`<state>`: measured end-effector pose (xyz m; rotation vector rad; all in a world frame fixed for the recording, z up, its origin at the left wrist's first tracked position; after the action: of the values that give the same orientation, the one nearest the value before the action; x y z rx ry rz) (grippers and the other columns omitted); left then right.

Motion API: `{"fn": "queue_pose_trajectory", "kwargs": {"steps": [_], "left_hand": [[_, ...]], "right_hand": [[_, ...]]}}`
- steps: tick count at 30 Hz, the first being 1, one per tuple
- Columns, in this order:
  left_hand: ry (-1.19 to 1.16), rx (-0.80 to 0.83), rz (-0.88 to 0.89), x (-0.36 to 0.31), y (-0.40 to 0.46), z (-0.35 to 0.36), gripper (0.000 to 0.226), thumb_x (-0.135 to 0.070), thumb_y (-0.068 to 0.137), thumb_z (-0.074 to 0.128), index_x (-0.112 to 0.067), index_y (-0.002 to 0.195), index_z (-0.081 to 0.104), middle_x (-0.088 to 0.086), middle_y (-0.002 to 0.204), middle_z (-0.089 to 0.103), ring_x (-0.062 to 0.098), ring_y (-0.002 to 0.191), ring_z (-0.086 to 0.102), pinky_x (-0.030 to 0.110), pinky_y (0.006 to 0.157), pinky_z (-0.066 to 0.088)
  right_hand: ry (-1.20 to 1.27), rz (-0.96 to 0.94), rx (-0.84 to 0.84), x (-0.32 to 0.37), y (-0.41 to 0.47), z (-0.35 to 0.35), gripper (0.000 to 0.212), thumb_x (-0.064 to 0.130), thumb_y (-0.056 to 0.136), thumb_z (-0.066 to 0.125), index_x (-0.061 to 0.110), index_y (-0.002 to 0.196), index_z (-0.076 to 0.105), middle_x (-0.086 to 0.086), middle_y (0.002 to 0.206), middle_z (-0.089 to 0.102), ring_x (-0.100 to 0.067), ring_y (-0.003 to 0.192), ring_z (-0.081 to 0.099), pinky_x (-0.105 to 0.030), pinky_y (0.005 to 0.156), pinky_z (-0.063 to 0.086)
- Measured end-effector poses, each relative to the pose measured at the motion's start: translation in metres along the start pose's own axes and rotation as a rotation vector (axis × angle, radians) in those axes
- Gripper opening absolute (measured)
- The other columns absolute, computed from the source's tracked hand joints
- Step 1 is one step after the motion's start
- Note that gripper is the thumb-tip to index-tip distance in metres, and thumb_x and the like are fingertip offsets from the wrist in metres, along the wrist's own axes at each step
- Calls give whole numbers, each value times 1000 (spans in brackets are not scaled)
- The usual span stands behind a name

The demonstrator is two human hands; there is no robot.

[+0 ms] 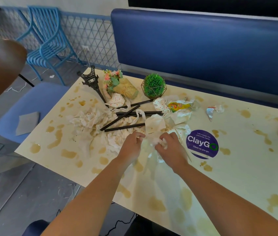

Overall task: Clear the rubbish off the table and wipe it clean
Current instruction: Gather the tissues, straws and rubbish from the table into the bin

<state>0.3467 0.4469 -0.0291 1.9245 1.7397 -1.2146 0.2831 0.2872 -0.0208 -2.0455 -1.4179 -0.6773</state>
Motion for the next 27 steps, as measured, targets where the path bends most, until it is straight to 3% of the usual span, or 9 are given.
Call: {"fn": "queue_pose_trajectory", "kwargs": {"steps": [3,7,10,12,16,19,21,23,27], "left_hand": [[1,-3,25,-15,1,1,27,-30,104,40,-19,121,57,0,122,56,10,98,52,21,77,35],[-83,9,40,-30,2,0,44,-47,101,36,-19,128,57,-1,133,55,17,119,53,25,90,36],[-178,59,51,-48,-1,3,65,-67,93,28,-21,123,62,2,125,59,21,113,56,35,94,43],[-218,106,48,-64,-3,6,74,-77,87,21,-23,117,62,1,114,54,19,103,53,38,85,48],[-487,211,-168,-72,-5,18,64,-67,94,26,-24,129,60,-1,132,52,18,118,51,27,72,54],[-668,317,-214,-75,-11,30,67,-81,82,36,-32,118,65,-2,126,65,17,119,58,38,96,50],[-798,368,-212,-77,-11,33,80,-86,74,44,-29,127,61,0,127,65,16,122,58,44,111,39],[-864,409,-187,-81,-9,32,76,-79,83,41,-23,132,58,4,129,64,17,123,58,43,112,37],[-828,435,-217,-76,-5,28,58,-69,85,53,-27,124,62,-1,120,69,14,114,63,40,106,42]], "right_hand": [[187,60,-72,2,2,-19,10,30,87,57,28,95,52,11,99,49,-16,73,53,-26,56,38],[478,196,-161,3,10,-37,10,20,87,58,18,84,49,4,69,51,-16,61,45,-26,51,35],[653,276,-205,5,16,-47,10,20,89,54,14,96,49,-5,77,52,-20,66,47,-28,56,38],[760,290,-160,11,19,-49,11,19,92,47,15,102,48,-5,81,52,-20,67,48,-29,56,39],[909,288,-40,31,20,-49,14,18,95,39,15,105,49,-4,91,51,-17,81,49,-29,66,38],[993,333,6,41,17,-40,20,31,96,36,15,93,48,-5,90,51,-17,84,50,-28,71,39],[972,367,23,44,16,-29,27,44,88,34,20,86,47,-7,94,49,-23,92,51,-34,80,41],[816,355,-18,45,17,-25,32,54,74,30,26,80,46,-5,103,46,-25,102,45,-43,91,36],[364,137,-59,50,12,-30,30,40,88,25,24,106,43,5,114,34,-13,108,27,-33,98,20]]}}
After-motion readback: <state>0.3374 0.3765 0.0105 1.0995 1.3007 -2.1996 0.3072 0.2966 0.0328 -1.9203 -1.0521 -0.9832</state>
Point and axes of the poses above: each hand's wrist, its own y-axis towards the middle knuckle, its own z-axis out of the palm, x = y × z, the point moved 7 cm from there along y, towards the middle knuckle
